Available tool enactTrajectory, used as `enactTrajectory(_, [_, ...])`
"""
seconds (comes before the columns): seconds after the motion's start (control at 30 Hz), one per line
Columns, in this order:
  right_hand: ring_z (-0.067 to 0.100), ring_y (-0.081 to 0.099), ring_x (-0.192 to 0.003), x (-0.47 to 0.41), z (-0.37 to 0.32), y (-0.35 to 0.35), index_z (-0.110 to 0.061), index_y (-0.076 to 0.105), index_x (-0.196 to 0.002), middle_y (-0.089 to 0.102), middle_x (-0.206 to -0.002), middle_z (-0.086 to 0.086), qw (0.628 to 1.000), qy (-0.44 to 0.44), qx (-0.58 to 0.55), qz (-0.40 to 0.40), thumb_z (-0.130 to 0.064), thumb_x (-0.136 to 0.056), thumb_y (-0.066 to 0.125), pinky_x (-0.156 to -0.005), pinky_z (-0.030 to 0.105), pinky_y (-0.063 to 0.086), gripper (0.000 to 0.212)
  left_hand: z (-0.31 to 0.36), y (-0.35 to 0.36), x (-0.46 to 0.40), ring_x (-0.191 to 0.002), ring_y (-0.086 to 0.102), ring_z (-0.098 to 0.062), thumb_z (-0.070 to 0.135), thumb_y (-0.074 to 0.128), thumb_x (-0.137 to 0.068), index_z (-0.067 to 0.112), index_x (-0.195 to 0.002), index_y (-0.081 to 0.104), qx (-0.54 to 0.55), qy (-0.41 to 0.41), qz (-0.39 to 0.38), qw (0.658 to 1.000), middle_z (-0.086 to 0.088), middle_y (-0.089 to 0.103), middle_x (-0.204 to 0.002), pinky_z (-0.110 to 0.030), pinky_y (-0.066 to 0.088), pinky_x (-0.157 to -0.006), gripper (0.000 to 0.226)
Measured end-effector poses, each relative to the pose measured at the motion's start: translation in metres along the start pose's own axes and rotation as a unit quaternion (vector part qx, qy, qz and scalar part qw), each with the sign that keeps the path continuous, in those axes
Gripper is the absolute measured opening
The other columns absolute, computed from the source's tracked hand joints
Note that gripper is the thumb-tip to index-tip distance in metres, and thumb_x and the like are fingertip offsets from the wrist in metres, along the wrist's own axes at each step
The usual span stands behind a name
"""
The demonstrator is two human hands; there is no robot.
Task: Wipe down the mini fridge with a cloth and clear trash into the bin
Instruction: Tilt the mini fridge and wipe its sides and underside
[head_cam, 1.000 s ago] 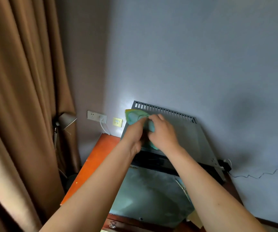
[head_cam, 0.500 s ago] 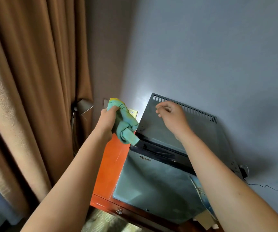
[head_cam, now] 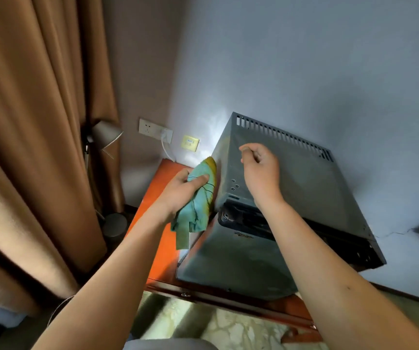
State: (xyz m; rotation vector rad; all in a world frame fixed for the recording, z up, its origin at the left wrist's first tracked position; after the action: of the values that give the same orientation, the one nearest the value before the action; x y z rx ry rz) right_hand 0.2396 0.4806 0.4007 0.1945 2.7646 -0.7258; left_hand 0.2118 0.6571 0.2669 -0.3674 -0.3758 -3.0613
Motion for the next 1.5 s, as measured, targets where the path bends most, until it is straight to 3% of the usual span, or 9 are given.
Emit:
enactTrajectory(0.23, [0.002, 0.052, -0.061, 0.003, -0.003, 0.016, -0.027, 0.068, -0.099, 0.063, -0.076, -0.009, 0.995, 0.005, 0.075, 0.071, -0.023, -0.099, 0.052, -0.059, 0.019, 0.042, 0.017, -0.013, -0.005, -0.019, -0.073, 0.073, -0.019, 0.047, 0.073, -0.075, 0.035, -0.089, 0.064, -0.069, 0.018, -0.049, 0.996, 0.003, 0.075, -0.082, -0.039, 0.060, -0.074, 0.020])
enactTrajectory(0.4, [0.007, 0.055, -0.065, 0.015, -0.007, 0.024, -0.032, 0.067, -0.097, 0.061, -0.074, -0.008, 0.986, 0.011, 0.124, 0.115, -0.028, -0.100, 0.052, -0.062, 0.027, 0.045, 0.016, -0.001, -0.003, -0.009, -0.076, 0.067, -0.002, 0.057, 0.065, -0.078, 0.043, -0.095, 0.058, -0.155, 0.085, -0.055, 0.983, 0.015, 0.069, -0.084, -0.034, 0.058, -0.075, 0.023])
enactTrajectory(0.6, [0.013, 0.059, -0.076, 0.032, -0.007, 0.015, -0.035, 0.065, -0.094, 0.062, -0.081, -0.010, 0.974, 0.038, 0.123, 0.188, -0.037, -0.102, 0.050, -0.073, 0.038, 0.054, 0.017, 0.008, 0.003, 0.010, -0.085, 0.066, 0.000, 0.063, 0.066, -0.077, 0.038, -0.098, 0.056, -0.153, 0.126, -0.029, 0.980, 0.019, 0.069, -0.090, -0.038, 0.057, -0.080, 0.034])
enactTrajectory(0.8, [0.004, 0.056, -0.071, 0.037, -0.009, 0.014, -0.030, 0.069, -0.089, 0.058, -0.072, -0.017, 0.975, 0.067, 0.084, 0.196, -0.058, -0.103, 0.038, -0.068, 0.025, 0.043, 0.044, 0.009, 0.016, 0.023, -0.096, 0.065, -0.001, 0.069, 0.066, -0.074, 0.044, -0.110, 0.049, -0.137, 0.137, 0.003, 0.981, 0.020, 0.067, -0.103, -0.038, 0.058, -0.083, 0.047])
enactTrajectory(0.97, [0.000, 0.059, -0.073, 0.040, -0.007, 0.012, -0.031, 0.069, -0.084, 0.060, -0.071, -0.022, 0.973, 0.094, 0.072, 0.200, -0.062, -0.102, 0.030, -0.069, 0.025, 0.041, 0.053, 0.004, 0.019, 0.021, -0.087, 0.066, 0.004, 0.071, 0.063, -0.076, 0.044, -0.106, 0.048, -0.152, 0.135, 0.008, 0.979, 0.022, 0.068, -0.096, -0.038, 0.060, -0.074, 0.043])
enactTrajectory(1.07, [0.001, 0.060, -0.075, 0.040, -0.006, 0.013, -0.033, 0.069, -0.082, 0.060, -0.072, -0.025, 0.973, 0.103, 0.069, 0.195, -0.064, -0.101, 0.027, -0.071, 0.025, 0.042, 0.056, -0.005, 0.014, 0.009, -0.086, 0.067, -0.007, 0.067, 0.062, -0.079, 0.039, -0.105, 0.049, -0.194, 0.110, 0.019, 0.975, 0.016, 0.069, -0.093, -0.040, 0.058, -0.075, 0.040])
enactTrajectory(1.2, [0.004, 0.061, -0.081, 0.038, -0.008, 0.015, -0.033, 0.069, -0.081, 0.060, -0.074, -0.026, 0.976, 0.088, 0.084, 0.179, -0.063, -0.102, 0.024, -0.077, 0.029, 0.045, 0.058, -0.026, 0.005, 0.005, -0.090, 0.066, -0.016, 0.061, 0.062, -0.081, 0.036, -0.107, 0.050, -0.217, 0.071, 0.017, 0.973, 0.011, 0.068, -0.097, -0.043, 0.056, -0.080, 0.038])
enactTrajectory(1.37, [0.012, 0.062, -0.085, 0.034, -0.010, 0.019, -0.032, 0.067, -0.081, 0.061, -0.073, -0.027, 0.980, 0.060, 0.104, 0.158, -0.056, -0.105, 0.024, -0.086, 0.044, 0.051, 0.055, 0.005, 0.017, 0.007, -0.077, 0.064, 0.003, 0.063, 0.064, -0.077, 0.039, -0.095, 0.055, -0.167, 0.124, 0.030, 0.978, 0.018, 0.068, -0.084, -0.031, 0.054, -0.067, 0.032])
enactTrajectory(1.5, [0.013, 0.061, -0.079, 0.032, -0.006, 0.019, -0.032, 0.063, -0.073, 0.058, -0.066, -0.027, 0.980, 0.064, 0.109, 0.155, -0.051, -0.107, 0.025, -0.084, 0.046, 0.051, 0.054, 0.020, 0.023, -0.003, -0.080, 0.066, -0.003, 0.063, 0.064, -0.076, 0.035, -0.099, 0.056, -0.152, 0.131, 0.026, 0.979, 0.014, 0.069, -0.085, -0.033, 0.054, -0.071, 0.037])
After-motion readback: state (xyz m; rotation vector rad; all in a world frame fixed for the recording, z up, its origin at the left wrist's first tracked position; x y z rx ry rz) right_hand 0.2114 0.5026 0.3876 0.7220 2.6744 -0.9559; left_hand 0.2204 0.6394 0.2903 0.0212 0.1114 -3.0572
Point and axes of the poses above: each hand's wrist, its own x-axis away from the middle knuckle, its own y-axis out of the palm, z = x × y, the point moved 7 cm from there along -x, towards the middle knuckle
